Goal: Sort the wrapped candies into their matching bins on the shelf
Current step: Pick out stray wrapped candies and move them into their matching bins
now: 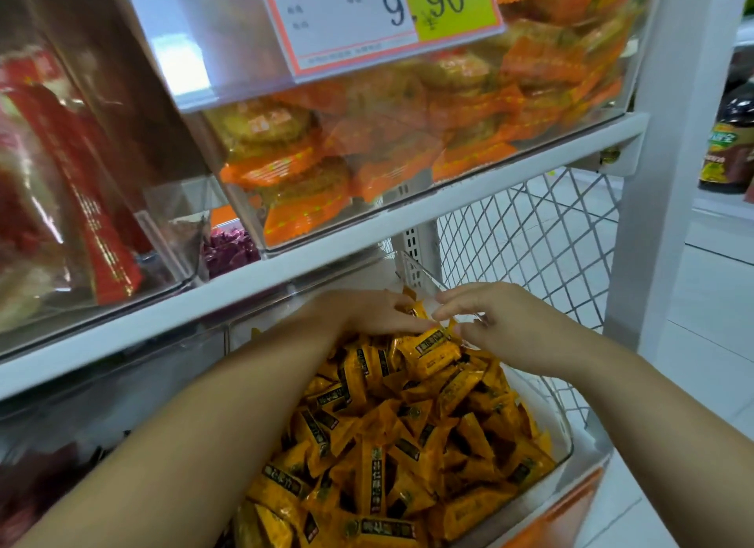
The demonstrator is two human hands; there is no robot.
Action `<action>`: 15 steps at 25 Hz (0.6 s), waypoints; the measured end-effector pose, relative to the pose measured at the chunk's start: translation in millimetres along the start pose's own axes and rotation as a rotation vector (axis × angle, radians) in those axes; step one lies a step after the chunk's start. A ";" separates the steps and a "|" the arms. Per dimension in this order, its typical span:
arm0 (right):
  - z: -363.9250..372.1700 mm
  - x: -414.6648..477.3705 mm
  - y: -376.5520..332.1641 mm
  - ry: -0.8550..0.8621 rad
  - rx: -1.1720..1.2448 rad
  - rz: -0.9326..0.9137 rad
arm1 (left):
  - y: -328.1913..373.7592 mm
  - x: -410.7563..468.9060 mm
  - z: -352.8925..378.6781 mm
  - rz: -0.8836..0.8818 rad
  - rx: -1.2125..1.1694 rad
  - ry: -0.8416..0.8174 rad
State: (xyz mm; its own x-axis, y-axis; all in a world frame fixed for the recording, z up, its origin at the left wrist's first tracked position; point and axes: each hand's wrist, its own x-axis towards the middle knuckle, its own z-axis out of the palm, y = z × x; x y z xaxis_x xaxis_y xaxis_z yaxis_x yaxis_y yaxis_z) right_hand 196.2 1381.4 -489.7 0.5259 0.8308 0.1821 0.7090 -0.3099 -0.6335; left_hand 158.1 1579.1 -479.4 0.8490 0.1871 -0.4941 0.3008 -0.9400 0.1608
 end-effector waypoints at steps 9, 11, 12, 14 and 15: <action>2.1 0.0 -2.1 -0.055 0.002 0.024 | -23.4 -59.5 19.3 0.104 0.123 -0.047; 3.3 0.0 -1.5 -0.066 -0.004 0.032 | -22.5 -72.4 19.9 0.107 0.142 -0.041; 3.7 0.0 -1.3 -0.068 -0.001 0.033 | -20.9 -79.0 19.4 0.104 0.180 -0.036; 4.0 0.0 -1.2 -0.069 0.007 0.035 | -18.1 -90.8 18.0 0.085 0.249 -0.041; 4.0 0.0 -1.3 -0.069 0.010 0.036 | -17.5 -95.2 18.7 0.071 0.263 -0.046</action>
State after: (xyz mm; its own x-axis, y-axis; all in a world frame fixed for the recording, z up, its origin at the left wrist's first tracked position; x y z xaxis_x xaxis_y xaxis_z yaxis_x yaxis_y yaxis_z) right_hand 193.4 1383.7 -492.0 0.5172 0.8492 0.1071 0.6851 -0.3358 -0.6464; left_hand 63.9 1572.4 -451.1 0.8414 0.1104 -0.5290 0.1126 -0.9932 -0.0282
